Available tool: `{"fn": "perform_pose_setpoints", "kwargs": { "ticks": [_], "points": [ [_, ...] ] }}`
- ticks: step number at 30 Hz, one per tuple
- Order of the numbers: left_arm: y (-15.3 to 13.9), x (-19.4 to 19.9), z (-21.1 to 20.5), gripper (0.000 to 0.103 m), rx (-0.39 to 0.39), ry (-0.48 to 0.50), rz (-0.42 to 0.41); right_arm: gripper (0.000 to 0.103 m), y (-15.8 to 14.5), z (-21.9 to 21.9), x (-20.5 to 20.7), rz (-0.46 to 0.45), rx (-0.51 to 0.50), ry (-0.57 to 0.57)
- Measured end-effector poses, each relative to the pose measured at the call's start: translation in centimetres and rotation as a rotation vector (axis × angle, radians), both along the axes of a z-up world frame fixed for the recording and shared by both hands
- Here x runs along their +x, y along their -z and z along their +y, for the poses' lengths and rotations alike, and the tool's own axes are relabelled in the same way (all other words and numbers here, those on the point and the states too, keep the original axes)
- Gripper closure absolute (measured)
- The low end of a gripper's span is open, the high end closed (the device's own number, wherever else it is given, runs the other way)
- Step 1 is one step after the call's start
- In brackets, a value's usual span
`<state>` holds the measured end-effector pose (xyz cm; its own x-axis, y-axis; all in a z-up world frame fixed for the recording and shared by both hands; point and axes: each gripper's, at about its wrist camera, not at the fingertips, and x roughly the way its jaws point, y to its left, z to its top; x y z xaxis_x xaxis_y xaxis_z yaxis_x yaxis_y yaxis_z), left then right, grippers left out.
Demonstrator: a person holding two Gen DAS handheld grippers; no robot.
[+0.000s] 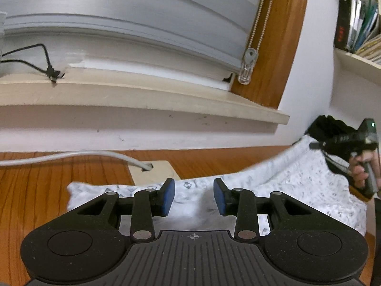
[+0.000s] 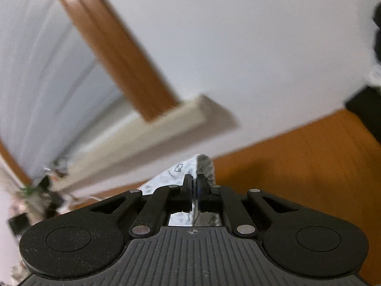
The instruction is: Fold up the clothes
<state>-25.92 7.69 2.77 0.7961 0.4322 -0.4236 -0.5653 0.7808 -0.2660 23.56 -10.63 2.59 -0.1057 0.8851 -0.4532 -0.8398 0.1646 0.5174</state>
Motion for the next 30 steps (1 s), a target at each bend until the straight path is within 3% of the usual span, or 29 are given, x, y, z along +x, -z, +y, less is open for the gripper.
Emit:
{"fn": "perform_pose_setpoints", "kwargs": {
  "ticks": [3,5,6,9,11,17,18,19,24,26,28,30],
  "points": [
    [0.1,0.0,0.3,0.064,-0.018,-0.013,0.007,0.088,0.9,0.6,-0.6,-0.021,-0.075,-0.001],
    [0.0,-0.2,0.3,0.064,-0.023,-0.017,0.001,0.065,1.1,0.6,-0.9,-0.032,-0.087,-0.005],
    [0.0,-0.3,0.3,0.064,-0.017,-0.015,-0.001,0.061,1.1,0.4,-0.9,-0.027,-0.083,-0.022],
    [-0.6,-0.5,0.9,0.054,0.007,0.001,0.064,0.059,1.4,-0.1,-1.3,-0.037,-0.107,-0.075],
    [-1.0,-0.5,1.4,0.054,0.021,0.015,0.12,0.059,1.6,-0.1,-1.8,-0.055,-0.134,-0.102],
    [-0.7,0.2,2.4,0.054,0.013,0.183,0.273,0.062,2.2,0.7,-2.1,-0.083,-0.158,-0.117],
    [-0.5,0.1,2.4,0.051,0.023,0.186,0.293,0.069,2.1,0.6,-2.2,-0.1,-0.147,-0.115],
    [-0.3,0.1,2.3,0.05,0.031,0.188,0.31,0.09,1.9,0.5,-2.4,-0.122,-0.13,-0.11],
    [0.1,-0.5,1.6,0.052,0.065,0.198,0.311,0.096,0.9,-0.3,-2.3,-0.152,-0.045,-0.088],
    [0.2,-0.7,1.4,0.061,0.072,0.208,0.31,0.096,1.0,-0.1,-2.5,-0.17,-0.057,-0.094],
    [0.0,-0.9,1.5,0.099,0.077,0.203,0.296,0.096,0.9,-0.1,-2.9,-0.198,-0.052,-0.093],
    [-0.6,-1.6,1.5,0.1,0.099,0.18,0.245,0.097,0.6,-0.4,-3.0,-0.217,-0.02,-0.077]
  ]
}}
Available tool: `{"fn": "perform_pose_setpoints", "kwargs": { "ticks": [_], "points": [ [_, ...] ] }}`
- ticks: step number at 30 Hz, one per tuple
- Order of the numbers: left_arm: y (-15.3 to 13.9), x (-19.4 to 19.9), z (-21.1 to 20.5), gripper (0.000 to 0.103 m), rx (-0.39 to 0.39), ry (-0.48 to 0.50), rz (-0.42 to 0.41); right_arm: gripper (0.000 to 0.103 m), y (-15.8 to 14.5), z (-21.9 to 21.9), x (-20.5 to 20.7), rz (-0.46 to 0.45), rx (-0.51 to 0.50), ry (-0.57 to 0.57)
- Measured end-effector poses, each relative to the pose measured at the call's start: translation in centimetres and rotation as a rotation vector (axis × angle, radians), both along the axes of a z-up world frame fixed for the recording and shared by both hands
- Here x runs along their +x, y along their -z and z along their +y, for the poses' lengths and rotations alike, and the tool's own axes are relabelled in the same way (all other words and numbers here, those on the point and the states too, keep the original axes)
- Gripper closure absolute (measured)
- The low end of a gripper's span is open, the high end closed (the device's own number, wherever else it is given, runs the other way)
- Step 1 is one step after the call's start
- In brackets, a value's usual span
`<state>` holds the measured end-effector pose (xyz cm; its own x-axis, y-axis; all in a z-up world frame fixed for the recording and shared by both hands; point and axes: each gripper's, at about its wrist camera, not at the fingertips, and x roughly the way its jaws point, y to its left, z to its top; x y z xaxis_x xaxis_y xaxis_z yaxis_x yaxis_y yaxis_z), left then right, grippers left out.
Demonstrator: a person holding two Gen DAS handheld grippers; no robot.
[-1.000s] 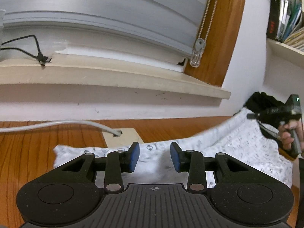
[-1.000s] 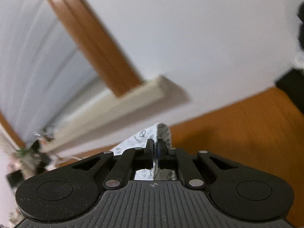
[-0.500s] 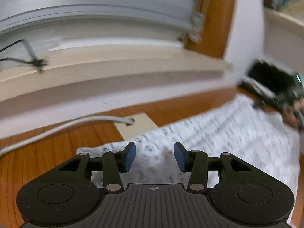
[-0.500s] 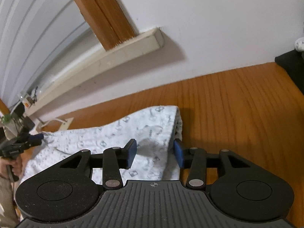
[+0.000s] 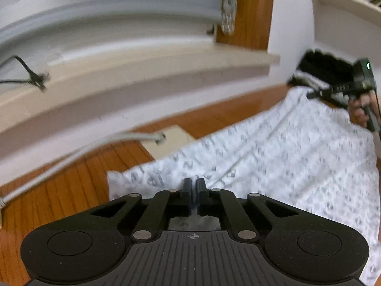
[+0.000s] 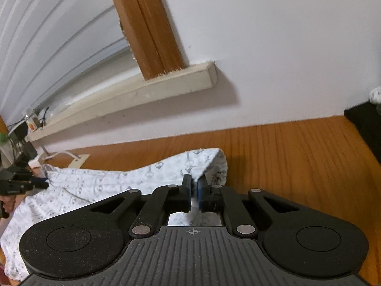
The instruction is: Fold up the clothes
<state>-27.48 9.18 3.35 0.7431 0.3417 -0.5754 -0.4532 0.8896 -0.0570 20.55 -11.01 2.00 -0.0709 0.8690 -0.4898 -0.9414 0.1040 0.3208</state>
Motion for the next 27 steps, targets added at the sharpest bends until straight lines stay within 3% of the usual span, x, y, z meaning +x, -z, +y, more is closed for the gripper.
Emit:
{"fn": "perform_pose_setpoints", "kwargs": {
  "ticks": [3,6,9,11,14,16,18,19,21,24,25,27],
  "points": [
    [-1.4,-1.7,-0.2,0.1,0.037,-0.072,-0.158,0.097,-0.9,-1.0,-0.1,-0.027,0.116,0.04],
    [-1.5,-2.3,0.7,0.099,0.005,-0.136,-0.211,0.097,-1.2,-0.9,-0.5,-0.067,0.155,0.093],
    [-0.4,-1.2,1.6,0.099,-0.011,-0.208,-0.112,0.097,-0.6,0.5,-1.0,-0.109,0.109,0.133],
    [0.2,-0.8,2.0,0.09,-0.021,-0.242,-0.056,0.093,0.1,1.8,-1.0,-0.117,0.038,0.138],
    [0.2,-1.7,2.3,0.071,-0.011,-0.242,-0.072,0.077,0.4,2.4,-0.5,-0.102,-0.017,0.154],
    [0.0,-2.4,2.2,0.06,0.0,-0.235,-0.079,0.075,0.2,1.8,0.1,-0.064,-0.008,0.132],
    [0.0,-2.8,2.3,0.052,0.009,-0.214,-0.072,0.065,0.0,1.6,0.9,-0.004,-0.028,0.06],
    [0.1,-2.8,2.3,0.05,0.012,-0.207,-0.067,0.055,0.2,1.6,1.2,0.028,-0.052,0.017],
    [0.2,-2.9,2.3,0.05,0.017,-0.194,-0.058,0.05,0.5,1.9,1.3,0.041,-0.111,-0.04],
    [0.6,-2.5,2.1,0.052,0.029,-0.192,-0.035,0.061,0.7,2.3,1.2,0.015,-0.114,-0.047],
    [0.8,-2.3,2.2,0.057,0.031,-0.201,-0.009,0.1,0.5,2.3,1.3,0.011,-0.092,-0.039],
    [1.1,-2.0,2.4,0.063,0.03,-0.223,0.018,0.098,-0.4,1.7,1.7,0.006,0.008,0.031]
  ]
}}
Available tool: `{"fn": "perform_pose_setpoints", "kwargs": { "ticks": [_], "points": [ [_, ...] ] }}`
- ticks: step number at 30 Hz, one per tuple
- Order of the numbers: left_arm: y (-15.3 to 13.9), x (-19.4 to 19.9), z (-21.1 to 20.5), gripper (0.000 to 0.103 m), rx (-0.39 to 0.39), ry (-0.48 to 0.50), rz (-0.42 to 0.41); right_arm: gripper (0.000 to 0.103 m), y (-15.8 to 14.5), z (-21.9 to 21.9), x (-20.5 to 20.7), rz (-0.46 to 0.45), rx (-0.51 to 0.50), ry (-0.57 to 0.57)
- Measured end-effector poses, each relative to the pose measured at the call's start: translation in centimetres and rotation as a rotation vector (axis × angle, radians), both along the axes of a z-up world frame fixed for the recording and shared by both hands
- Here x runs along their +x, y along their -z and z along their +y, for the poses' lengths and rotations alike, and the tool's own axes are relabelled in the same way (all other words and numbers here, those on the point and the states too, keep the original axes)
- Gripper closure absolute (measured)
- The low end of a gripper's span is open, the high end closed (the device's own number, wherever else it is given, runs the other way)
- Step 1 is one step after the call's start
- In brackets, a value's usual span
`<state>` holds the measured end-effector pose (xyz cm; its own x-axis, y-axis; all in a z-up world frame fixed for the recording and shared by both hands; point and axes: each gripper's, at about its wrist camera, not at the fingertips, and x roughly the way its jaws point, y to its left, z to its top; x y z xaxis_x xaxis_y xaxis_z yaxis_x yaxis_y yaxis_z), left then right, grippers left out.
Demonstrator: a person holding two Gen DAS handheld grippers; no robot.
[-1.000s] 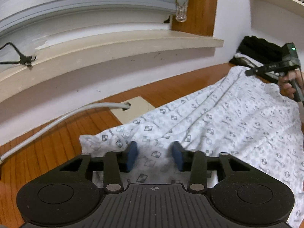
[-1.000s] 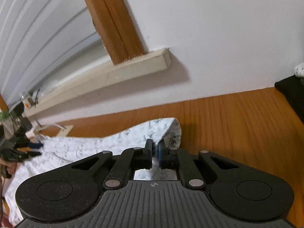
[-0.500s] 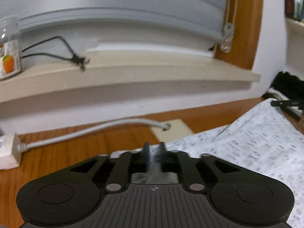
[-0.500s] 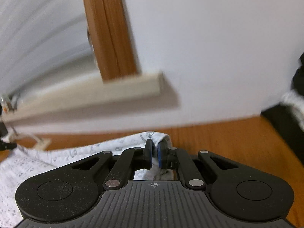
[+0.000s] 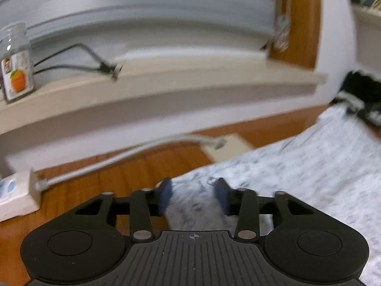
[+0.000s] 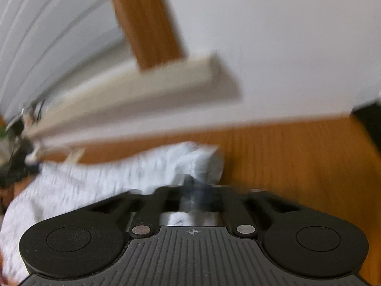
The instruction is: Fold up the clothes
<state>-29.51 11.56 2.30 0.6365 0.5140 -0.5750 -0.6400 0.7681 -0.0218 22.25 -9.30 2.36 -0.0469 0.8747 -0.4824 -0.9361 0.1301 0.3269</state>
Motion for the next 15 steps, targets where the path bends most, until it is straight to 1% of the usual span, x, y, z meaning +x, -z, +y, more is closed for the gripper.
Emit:
{"fn": "perform_pose_setpoints", "kwargs": {
  "ticks": [2,3,4,6,7,8,10,11,12,14,15],
  "points": [
    [0.1,0.0,0.2,0.063,-0.004,-0.024,0.007,0.098,-0.6,-0.6,0.7,0.033,0.08,0.092],
    [0.0,-0.1,0.2,0.063,-0.006,-0.035,-0.007,0.097,-0.6,-0.4,0.9,0.049,0.069,0.103],
    [-0.3,-0.3,0.2,0.063,-0.001,-0.045,-0.016,0.096,-0.3,0.2,0.9,0.039,0.019,0.09],
    [-1.2,-0.6,-0.1,0.063,0.013,-0.064,-0.044,0.074,0.2,0.9,0.2,-0.033,-0.066,0.107],
    [-1.7,-0.7,-0.3,0.062,0.017,-0.071,-0.061,0.055,0.4,1.0,0.1,-0.047,-0.091,0.115],
    [-2.1,-0.6,-0.6,0.059,0.019,-0.073,-0.083,0.054,0.3,0.8,0.2,-0.053,-0.087,0.119],
    [-3.2,-0.1,-1.6,0.046,0.024,-0.049,-0.12,0.054,-0.3,0.0,0.3,-0.057,-0.059,0.118],
    [-3.5,0.4,-2.2,0.044,0.029,-0.033,-0.128,0.054,-0.7,-0.4,0.3,-0.054,-0.05,0.113],
    [-3.9,1.0,-2.8,0.044,0.033,-0.015,-0.135,0.054,-1.1,-0.9,0.1,-0.052,-0.04,0.101],
    [-4.3,2.2,-3.9,0.034,0.024,0.032,-0.158,0.055,-1.7,-2.0,-0.4,-0.069,-0.031,0.051],
    [-4.4,3.1,-4.5,0.029,0.008,0.058,-0.176,0.055,-1.9,-2.3,-1.2,-0.085,-0.036,0.017]
  ]
}}
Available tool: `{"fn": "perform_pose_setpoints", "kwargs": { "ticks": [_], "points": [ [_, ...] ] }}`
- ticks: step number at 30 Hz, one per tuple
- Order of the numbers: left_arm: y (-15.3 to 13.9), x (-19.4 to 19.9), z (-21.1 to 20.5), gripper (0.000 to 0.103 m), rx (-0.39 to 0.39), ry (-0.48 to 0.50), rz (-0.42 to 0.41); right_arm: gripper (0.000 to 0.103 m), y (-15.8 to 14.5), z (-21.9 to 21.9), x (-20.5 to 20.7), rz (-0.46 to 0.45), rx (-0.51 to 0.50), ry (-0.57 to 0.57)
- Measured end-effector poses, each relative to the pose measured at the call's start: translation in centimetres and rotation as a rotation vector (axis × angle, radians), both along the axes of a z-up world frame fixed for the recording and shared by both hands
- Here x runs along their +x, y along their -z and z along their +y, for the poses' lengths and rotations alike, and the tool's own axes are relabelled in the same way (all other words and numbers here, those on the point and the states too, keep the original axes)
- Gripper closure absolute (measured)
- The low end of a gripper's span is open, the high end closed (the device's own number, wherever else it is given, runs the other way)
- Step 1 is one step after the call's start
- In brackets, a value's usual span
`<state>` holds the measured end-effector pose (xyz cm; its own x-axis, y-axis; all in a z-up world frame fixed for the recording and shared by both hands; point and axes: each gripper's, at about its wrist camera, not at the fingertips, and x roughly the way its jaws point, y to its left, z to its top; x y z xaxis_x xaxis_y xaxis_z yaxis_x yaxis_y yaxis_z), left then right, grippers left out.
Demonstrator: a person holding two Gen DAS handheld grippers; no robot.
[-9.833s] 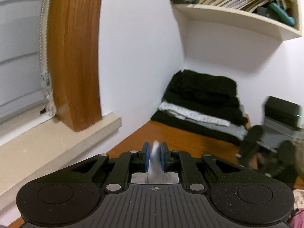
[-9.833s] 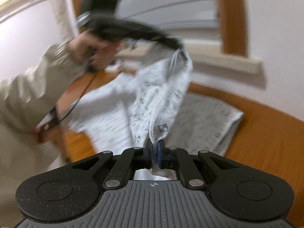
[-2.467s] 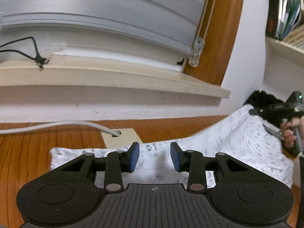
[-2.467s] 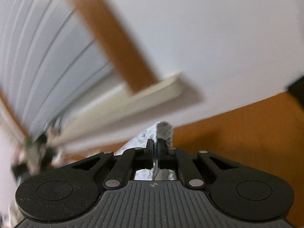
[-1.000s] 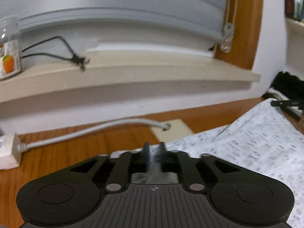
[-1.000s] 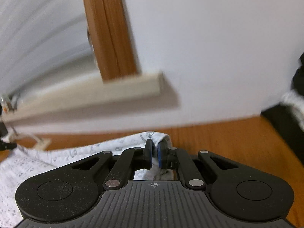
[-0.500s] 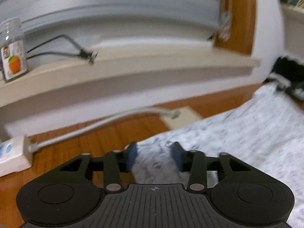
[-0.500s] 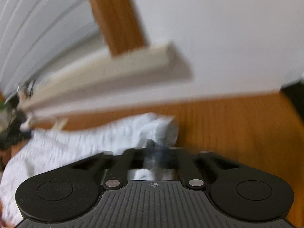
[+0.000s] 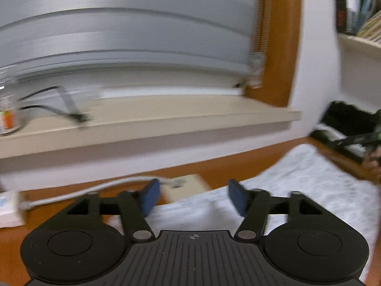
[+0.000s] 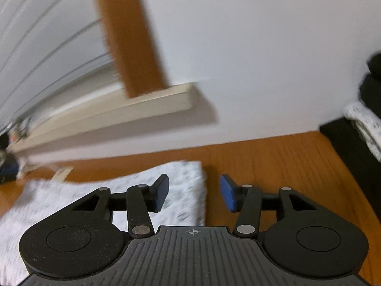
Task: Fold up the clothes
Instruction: 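Release the garment and hold both open tools above the flattened garment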
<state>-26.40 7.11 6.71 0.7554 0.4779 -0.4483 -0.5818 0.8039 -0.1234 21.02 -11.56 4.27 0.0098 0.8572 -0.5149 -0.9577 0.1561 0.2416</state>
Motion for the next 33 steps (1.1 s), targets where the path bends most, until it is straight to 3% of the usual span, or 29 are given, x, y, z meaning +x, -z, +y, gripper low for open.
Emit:
{"fn": "perform_pose_setpoints", "kwargs": {
  "ticks": [3,8,13,17,23,29,33],
  "points": [
    [0.6,2.8,-1.2,0.029,-0.057,0.085,-0.021,0.063,0.4,-1.0,-2.9,-0.021,-0.023,-0.115],
    [3.0,6.1,-2.1,0.027,-0.051,0.11,0.069,0.064,1.9,-3.7,-6.4,-0.082,-0.069,-0.194],
    [4.9,6.0,-1.4,0.025,-0.091,0.131,0.099,0.064,3.1,-8.1,-6.7,-0.194,-0.088,-0.157],
    [5.2,5.5,-1.1,0.023,-0.114,0.136,0.1,0.064,3.1,-10.3,-5.8,-0.168,-0.024,-0.081],
    [5.2,6.2,-2.0,0.019,-0.062,0.138,0.153,0.063,2.4,-11.1,-9.9,-0.16,0.094,-0.101],
    [5.2,5.8,-1.8,0.017,-0.077,0.141,0.139,0.062,4.7,-11.2,-11.6,-0.206,0.024,-0.132],
    [5.2,5.1,-1.5,0.017,-0.101,0.15,0.119,0.062,5.3,-13.3,-10.8,-0.208,0.047,-0.141]
  ]
}}
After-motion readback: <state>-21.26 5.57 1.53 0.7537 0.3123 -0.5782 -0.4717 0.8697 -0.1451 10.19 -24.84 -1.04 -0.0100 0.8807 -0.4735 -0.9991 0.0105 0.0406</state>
